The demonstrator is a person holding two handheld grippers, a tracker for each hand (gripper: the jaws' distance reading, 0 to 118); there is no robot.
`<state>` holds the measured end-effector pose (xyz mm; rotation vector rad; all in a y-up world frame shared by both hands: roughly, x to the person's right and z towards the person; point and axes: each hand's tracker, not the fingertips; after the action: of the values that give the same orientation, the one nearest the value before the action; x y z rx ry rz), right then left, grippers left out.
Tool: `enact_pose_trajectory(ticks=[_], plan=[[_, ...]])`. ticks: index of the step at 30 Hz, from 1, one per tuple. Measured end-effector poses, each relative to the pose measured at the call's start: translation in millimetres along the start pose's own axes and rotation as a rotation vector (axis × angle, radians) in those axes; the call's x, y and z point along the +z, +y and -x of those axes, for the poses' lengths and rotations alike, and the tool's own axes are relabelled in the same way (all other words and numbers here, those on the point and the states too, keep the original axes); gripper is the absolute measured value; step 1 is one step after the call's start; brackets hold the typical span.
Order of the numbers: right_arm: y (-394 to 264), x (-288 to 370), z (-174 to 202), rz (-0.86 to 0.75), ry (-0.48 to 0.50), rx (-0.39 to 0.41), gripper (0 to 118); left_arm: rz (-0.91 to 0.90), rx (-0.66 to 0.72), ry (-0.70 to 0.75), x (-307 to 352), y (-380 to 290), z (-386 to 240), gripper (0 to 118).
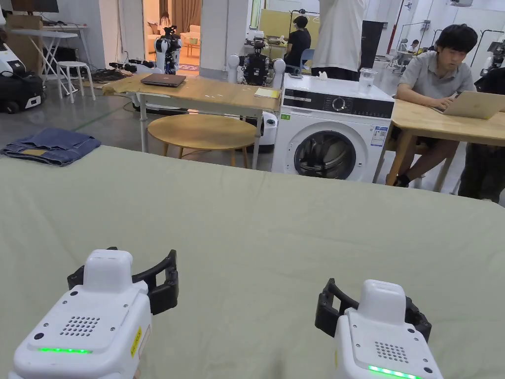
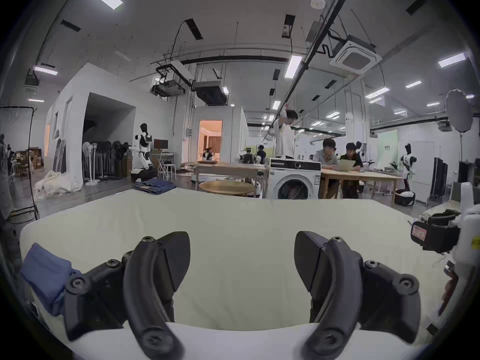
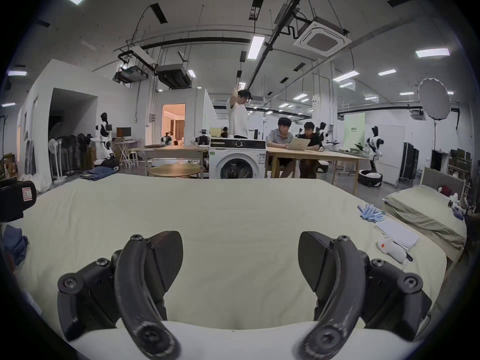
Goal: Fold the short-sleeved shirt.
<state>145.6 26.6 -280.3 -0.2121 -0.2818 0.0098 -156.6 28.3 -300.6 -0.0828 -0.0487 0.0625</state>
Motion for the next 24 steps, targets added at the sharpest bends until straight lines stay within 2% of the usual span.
enact_pose_trajectory(ticks=[3,7,12,17,24], plan=[[1,1,2,-0.006,-0.015,0.008,93,-0.002,-0.036,0.024,0,0,-4,84],[6,-1,-4,0.044,0.074,-0.08,94,0.032,-0.06,0.006,-1,1,-5,84],[9,-4,-8,0.078,0.036,-0.132,94,0.048,-0.079,0.025,1,1,-5,84],[6,-6,-6,0.091,0.055,-0.119,94,0.028,-0.089,0.016,2,0,-5,84],[2,-3,2,0.053,0.021,-0.088,94,0.019,-0.096,0.01,4,2,-10,84]])
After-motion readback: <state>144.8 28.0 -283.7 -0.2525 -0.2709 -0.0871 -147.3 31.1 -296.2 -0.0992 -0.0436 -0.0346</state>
